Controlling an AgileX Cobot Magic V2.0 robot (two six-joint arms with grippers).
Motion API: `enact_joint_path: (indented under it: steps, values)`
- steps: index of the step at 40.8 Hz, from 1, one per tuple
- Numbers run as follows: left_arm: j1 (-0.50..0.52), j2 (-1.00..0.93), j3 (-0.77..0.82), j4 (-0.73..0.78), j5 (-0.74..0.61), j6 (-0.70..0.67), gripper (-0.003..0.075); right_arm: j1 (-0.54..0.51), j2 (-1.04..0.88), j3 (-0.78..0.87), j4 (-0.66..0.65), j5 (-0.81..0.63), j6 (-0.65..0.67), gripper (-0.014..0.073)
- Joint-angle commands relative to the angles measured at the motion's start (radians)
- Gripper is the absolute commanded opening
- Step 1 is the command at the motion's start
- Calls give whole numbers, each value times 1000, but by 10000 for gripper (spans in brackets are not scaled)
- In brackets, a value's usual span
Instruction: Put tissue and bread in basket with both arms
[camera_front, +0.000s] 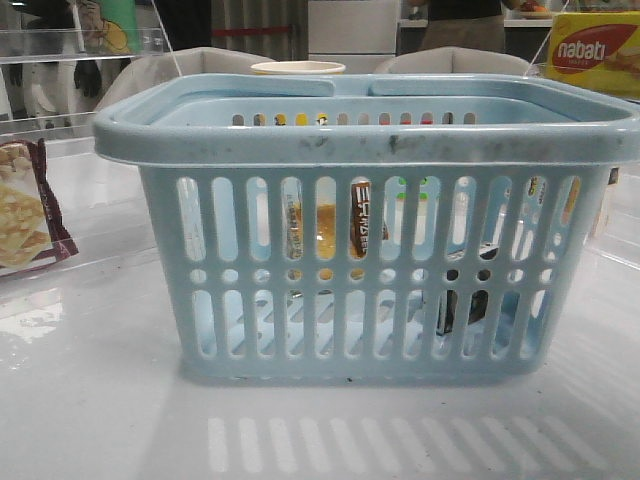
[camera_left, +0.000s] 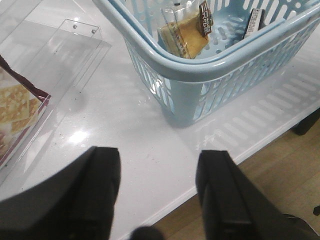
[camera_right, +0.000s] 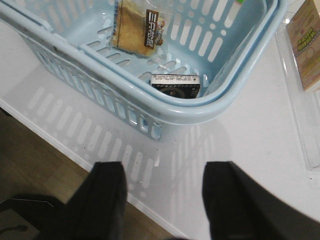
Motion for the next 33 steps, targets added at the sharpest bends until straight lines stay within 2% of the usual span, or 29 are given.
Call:
enact_joint_path:
  steps: [1,9,12,33]
  values:
    - [-7,5,-28,0,-68,-9,285,3,-4,-25,-18,-55,-6,305]
    - [-7,5,-28,0,-69,-9,104,3,-4,-25,-18,-49,-6,97]
    - [-7,5,-28,0,-69,-9,93,3,-4,-25,-18,-49,-6,52]
    - [-7,5,-28,0,-69,-9,92,3,-4,-25,-18,-45,-6,57]
